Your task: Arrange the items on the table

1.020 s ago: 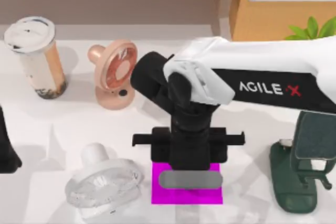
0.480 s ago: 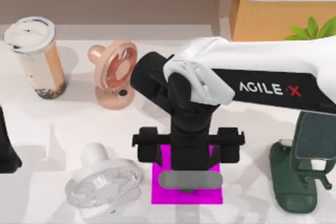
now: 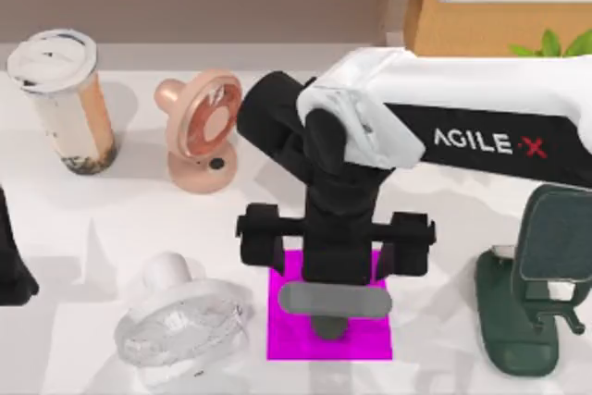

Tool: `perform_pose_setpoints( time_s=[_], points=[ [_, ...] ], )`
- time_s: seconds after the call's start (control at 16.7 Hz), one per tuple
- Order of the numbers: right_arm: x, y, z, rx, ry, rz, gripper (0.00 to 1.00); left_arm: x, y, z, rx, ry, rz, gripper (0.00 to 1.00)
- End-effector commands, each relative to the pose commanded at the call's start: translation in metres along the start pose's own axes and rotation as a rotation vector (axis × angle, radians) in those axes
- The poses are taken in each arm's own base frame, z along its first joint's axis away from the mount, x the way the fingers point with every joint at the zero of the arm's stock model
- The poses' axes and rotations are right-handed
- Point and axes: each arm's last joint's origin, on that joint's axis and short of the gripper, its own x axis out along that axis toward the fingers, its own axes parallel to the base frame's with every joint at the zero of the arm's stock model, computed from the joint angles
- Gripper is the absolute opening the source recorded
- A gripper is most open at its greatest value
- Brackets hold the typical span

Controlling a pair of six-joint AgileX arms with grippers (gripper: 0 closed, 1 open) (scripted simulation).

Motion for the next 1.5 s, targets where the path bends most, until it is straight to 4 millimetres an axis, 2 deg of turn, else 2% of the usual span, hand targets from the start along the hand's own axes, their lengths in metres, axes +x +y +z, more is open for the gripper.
perform_pose_setpoints(
  time_s=[0.18,0.36,0.54,0.72,0.84,0.96,1.2,1.38,1.5],
  points=[
    [-0.034,0.021,-0.035,0.225,0.066,-0.053,1.00,0.000,0.000,0.000,0.000,0.000,0.000,1.00],
    [-0.074,0.066,-0.080,0.598,0.135,-0.114,1.00,0.000,0.000,0.000,0.000,0.000,0.000,1.00],
    [-0.107,0.133,-0.121,1.083,0.187,-0.168,1.00,0.000,0.000,0.000,0.000,0.000,0.000,1.00],
    [-0.124,0.217,-0.150,1.615,0.211,-0.198,1.00,0.000,0.000,0.000,0.000,0.000,0.000,1.00],
    [-0.123,0.275,-0.162,1.961,0.207,-0.190,1.00,0.000,0.000,0.000,0.000,0.000,0.000,1.00],
    [-0.109,0.333,-0.168,2.276,0.184,-0.149,1.00,0.000,0.000,0.000,0.000,0.000,0.000,1.00],
    [-0.071,0.429,-0.159,2.769,0.114,-0.037,1.00,0.000,0.000,0.000,0.000,0.000,0.000,1.00],
    [-0.049,0.474,-0.145,2.998,0.065,0.030,1.00,0.000,0.000,0.000,0.000,0.000,0.000,1.00],
    [-0.042,0.487,-0.140,3.066,0.047,0.054,1.00,0.000,0.000,0.000,0.000,0.000,0.000,1.00]
  ],
)
